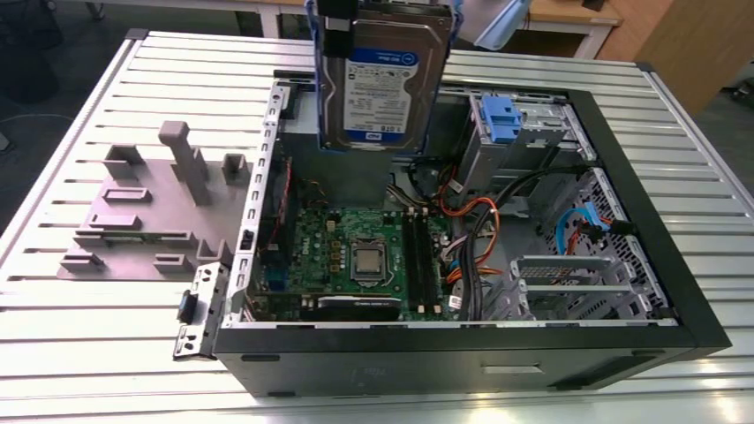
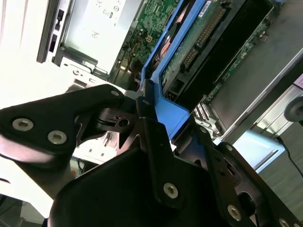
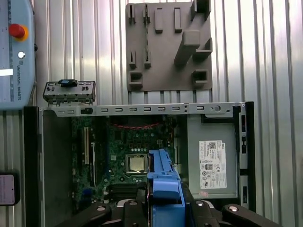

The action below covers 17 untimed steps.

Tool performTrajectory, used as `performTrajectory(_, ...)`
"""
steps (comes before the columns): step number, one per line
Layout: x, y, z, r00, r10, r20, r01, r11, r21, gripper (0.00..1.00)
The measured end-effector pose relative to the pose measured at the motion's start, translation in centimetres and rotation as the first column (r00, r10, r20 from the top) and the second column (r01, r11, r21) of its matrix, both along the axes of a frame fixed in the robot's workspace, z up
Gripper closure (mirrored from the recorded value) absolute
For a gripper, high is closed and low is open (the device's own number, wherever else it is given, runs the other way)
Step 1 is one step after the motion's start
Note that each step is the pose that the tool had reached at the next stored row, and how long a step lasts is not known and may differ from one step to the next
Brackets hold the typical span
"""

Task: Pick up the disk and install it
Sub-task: 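Pick up the disk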

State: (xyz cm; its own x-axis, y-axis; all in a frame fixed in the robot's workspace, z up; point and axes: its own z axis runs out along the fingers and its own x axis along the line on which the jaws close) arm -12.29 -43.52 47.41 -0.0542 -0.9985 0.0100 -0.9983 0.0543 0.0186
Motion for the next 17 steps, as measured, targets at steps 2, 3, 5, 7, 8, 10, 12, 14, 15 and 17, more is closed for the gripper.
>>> performTrajectory(2,0.37,0.0,-0.04,1.0,0.0,0.0,0.0,1.0,0.0,0.63)
performTrajectory(3,0.53,0.0,-0.06,1.0,0.0,0.0,0.0,1.0,0.0,0.63)
performTrajectory(5,0.83,0.0,-0.09,1.0,0.0,0.0,0.0,1.0,0.0,0.63)
performTrajectory(7,1.03,0.0,-0.12,1.0,-0.001,0.0001,0.001,1.0,0.0001,0.63)
performTrajectory(8,1.09,-0.01,-0.13,1.0,-0.001,0.0001,0.001,1.0,0.0001,0.63)
performTrajectory(10,1.11,0.0,-0.12,1.0,-0.001,0.0,0.001,1.0,0.0,0.63)
performTrajectory(12,1.15,0.0,-0.13,1.0,-0.001,0.0,0.001,1.0,0.0,0.63)
performTrajectory(14,1.17,0.0,-0.13,1.0,-0.001,0.0,0.001,1.0,0.0,0.63)
performTrajectory(15,1.2,0.0,-0.13,1.0,-0.001,0.0,0.001,1.0,0.0,0.63)
performTrajectory(17,1.27,0.0,-0.13,1.0,-0.001,0.0,0.001,1.0,0.0,0.63)
